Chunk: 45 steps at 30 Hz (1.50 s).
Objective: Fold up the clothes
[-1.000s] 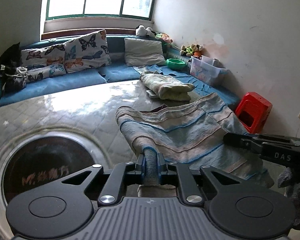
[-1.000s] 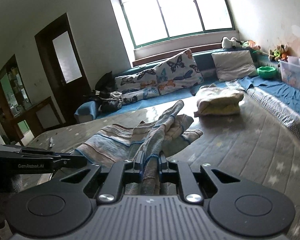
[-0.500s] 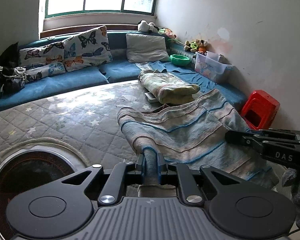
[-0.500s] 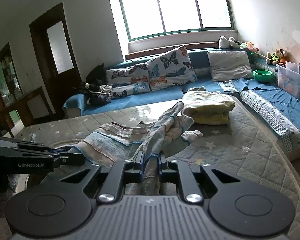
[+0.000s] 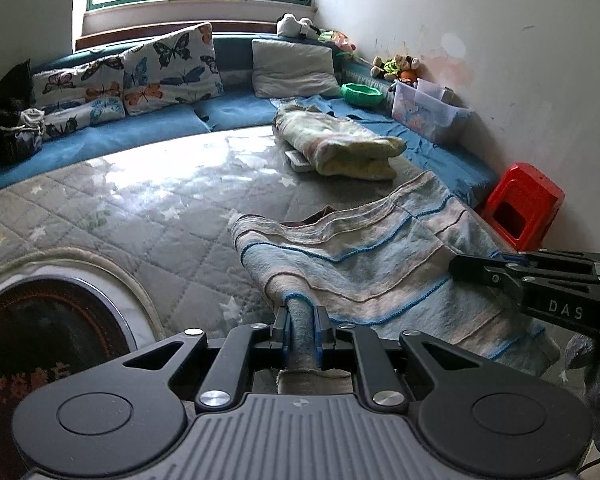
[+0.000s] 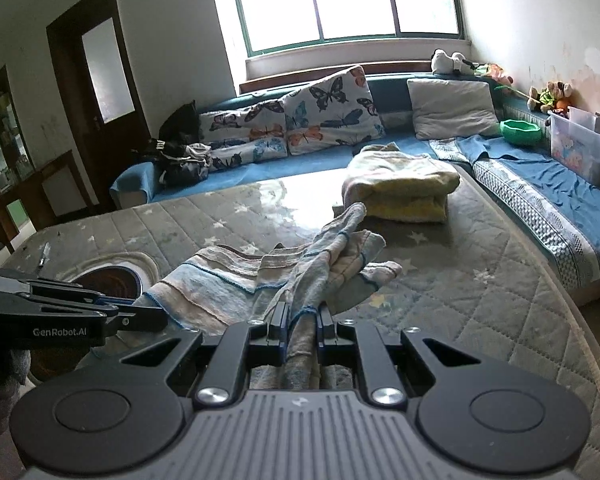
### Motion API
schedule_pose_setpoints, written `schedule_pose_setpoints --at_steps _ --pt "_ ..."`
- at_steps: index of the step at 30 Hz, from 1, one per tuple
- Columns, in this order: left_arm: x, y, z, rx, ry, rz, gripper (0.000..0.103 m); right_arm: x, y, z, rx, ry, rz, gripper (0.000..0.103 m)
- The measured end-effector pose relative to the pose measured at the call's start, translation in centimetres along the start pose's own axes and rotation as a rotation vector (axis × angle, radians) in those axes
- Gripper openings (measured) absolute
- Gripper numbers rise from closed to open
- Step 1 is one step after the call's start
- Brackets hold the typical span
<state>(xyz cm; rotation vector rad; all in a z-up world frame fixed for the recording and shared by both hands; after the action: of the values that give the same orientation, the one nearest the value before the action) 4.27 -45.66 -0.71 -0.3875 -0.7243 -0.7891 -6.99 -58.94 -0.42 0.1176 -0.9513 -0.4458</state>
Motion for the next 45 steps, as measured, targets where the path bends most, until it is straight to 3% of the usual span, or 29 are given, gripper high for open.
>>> schedule_pose_setpoints --at_steps 26,32,45 --pt "-2.9 0.3 -2.0 -0.028 0.071 0.016 0.013 -4.1 -3.6 -2.0 -0.040 0.073 -0.105 0.013" --pt "-3.7 0.5 -1.5 -0.045 0.075 0.025 0.016 -5.8 -3.9 -0.9 -0.034 0.092 -0.142 0.022" --pt "-2.6 1.5 -0.4 -0.011 0.035 0.052 0.019 -2.7 -3.2 0.5 -0.035 -0.016 -0.147 0.024"
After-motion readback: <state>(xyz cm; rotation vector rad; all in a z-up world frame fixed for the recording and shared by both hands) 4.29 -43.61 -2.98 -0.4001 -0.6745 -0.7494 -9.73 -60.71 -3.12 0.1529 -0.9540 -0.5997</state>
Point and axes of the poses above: each gripper's, at about its wrist camera, not at the fingertips, and z roughly against the way its jaws point, y to its left, x to its top, the point moved 9 cm from there along -z, roughly the way its jaws point, and after that the axes turned 8 degrees about -z, right-handed, at the moved point
